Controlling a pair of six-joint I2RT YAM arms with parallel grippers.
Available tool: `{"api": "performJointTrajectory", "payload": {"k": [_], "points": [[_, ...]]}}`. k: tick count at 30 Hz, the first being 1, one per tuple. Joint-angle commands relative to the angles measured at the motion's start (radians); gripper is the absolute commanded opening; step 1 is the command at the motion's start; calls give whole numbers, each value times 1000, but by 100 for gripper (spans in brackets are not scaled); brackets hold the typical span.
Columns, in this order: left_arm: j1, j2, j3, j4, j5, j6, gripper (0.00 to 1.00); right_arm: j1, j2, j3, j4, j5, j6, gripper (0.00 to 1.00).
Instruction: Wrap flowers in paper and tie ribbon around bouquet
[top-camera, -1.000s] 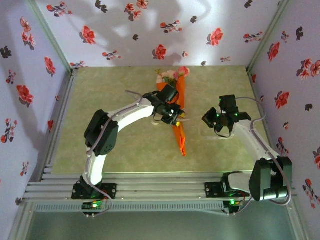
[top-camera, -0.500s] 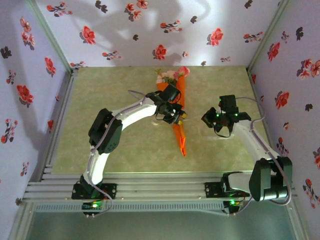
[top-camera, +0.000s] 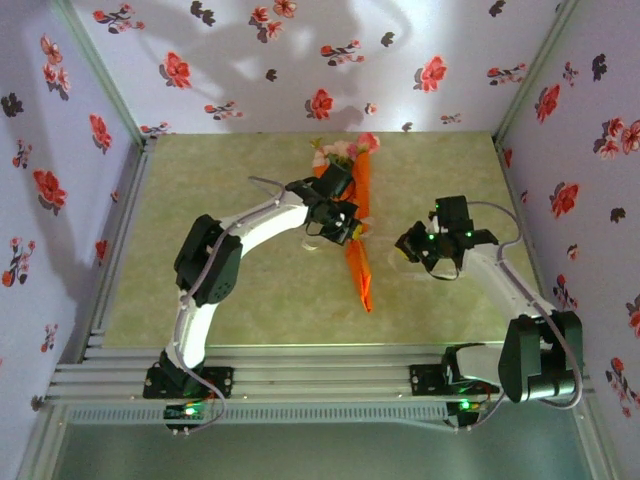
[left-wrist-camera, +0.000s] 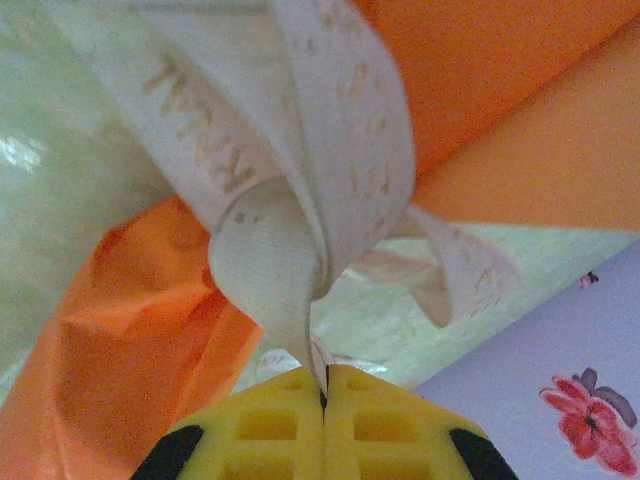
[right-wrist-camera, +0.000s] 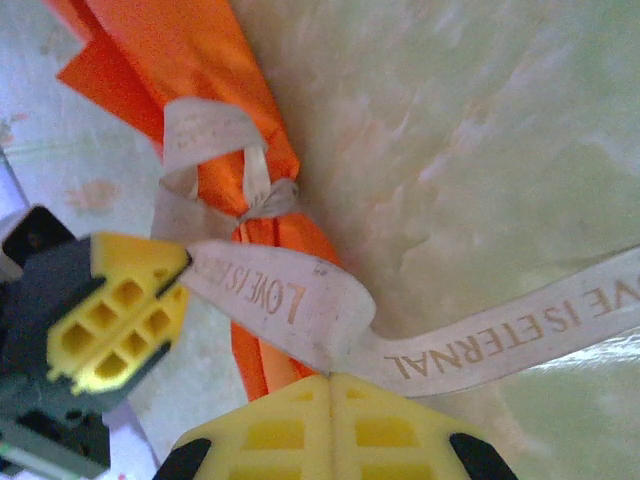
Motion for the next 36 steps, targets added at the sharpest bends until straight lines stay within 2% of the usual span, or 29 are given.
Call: {"api": "performJointTrajectory", "payload": {"k": [1, 4, 9, 11, 15, 20, 28, 31, 36], "points": [[11, 39, 24, -31, -36, 35, 0, 12, 5, -14, -21, -59, -24, 0], [13, 52, 35, -40, -47, 39, 0, 12, 5, 3, -49, -53, -56, 5], [15, 65, 41, -37, -52, 36, 0, 4, 52, 62, -24, -19, -75, 24], [15, 68, 43, -33, -54, 34, 0, 0, 107, 107, 9, -9, -79, 31], [15, 71, 47, -26, -63, 32, 0, -1, 233, 196, 57, 18, -56, 37], [12, 58, 19, 22, -73, 10, 0, 17, 344, 247, 166, 1, 207, 43], [12, 17, -73, 175, -99, -51, 0, 103, 350, 188, 368, 34, 689, 43], [15, 2, -112, 212, -102, -69, 0, 105, 358, 194, 309, 39, 723, 43], [16, -17, -153, 266, -104, -84, 0, 104, 394, 193, 322, 21, 756, 43]]}}
